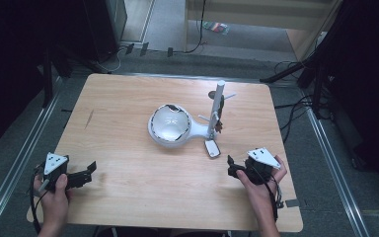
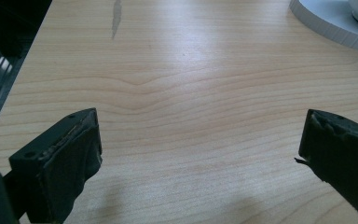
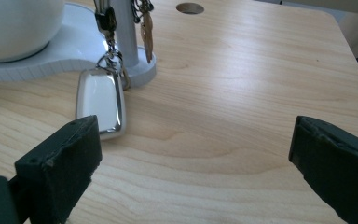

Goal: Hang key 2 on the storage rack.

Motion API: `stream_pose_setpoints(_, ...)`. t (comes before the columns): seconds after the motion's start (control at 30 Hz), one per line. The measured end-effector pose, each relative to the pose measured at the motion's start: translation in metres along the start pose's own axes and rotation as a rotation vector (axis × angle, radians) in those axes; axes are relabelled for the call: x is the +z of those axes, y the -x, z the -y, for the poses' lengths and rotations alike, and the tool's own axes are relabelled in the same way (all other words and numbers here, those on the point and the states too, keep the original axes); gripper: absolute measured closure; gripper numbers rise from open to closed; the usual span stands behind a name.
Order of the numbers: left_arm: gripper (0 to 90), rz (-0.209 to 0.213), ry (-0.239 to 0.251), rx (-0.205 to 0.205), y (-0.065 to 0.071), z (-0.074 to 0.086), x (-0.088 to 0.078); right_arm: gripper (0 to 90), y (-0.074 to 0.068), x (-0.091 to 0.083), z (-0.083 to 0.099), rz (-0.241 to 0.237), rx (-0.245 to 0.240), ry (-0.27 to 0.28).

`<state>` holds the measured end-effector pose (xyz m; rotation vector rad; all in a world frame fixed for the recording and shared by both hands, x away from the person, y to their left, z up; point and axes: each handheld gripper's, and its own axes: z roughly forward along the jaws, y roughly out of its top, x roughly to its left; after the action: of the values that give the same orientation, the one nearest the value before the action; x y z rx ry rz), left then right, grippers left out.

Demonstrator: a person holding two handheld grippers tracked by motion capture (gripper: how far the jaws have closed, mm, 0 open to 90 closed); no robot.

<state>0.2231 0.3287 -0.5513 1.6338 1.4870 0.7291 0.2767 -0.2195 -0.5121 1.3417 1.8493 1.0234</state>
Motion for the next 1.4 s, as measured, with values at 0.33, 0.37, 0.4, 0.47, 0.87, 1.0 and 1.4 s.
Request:
stream_pose_setpoints(0.33, 0.0, -0.002, 0.002, 0.002, 0.000, 0.000, 0.000, 2.2, 0.014, -0.006, 0.011, 0.012, 0.008, -0.023)
stream_pose_setpoints(0.37, 0.0, -0.001, 0.001, 0.002, 0.000, 0.000, 0.000, 2.2, 0.015, -0.006, 0.012, 0.015, 0.008, -0.028)
stream_pose_setpoints(0.4, 0.0, 0.000, -0.001, 0.002, 0.000, 0.000, 0.000, 2.2, 0.015, -0.007, 0.014, 0.017, 0.010, -0.033)
stream_pose_setpoints(0.47, 0.0, 0.000, 0.000, -0.001, 0.000, 0.000, 0.000, 2.1, 0.018, -0.007, 0.016, 0.021, 0.008, -0.038)
stream_pose_setpoints(0.87, 0.0, 0.000, -0.002, 0.000, 0.000, 0.000, 0.000, 1.8, 0.032, -0.013, 0.030, 0.023, 0.018, -0.050)
stream_pose_setpoints(1.0, 0.0, 0.001, 0.001, -0.002, 0.000, 0.000, 0.000, 1.8, 0.036, -0.016, 0.033, 0.031, 0.033, -0.042)
stream_pose_setpoints(1.4, 0.0, 0.000, -0.003, -0.003, 0.000, 0.000, 0.000, 1.8, 0.053, -0.027, 0.046, 0.056, 0.061, -0.040)
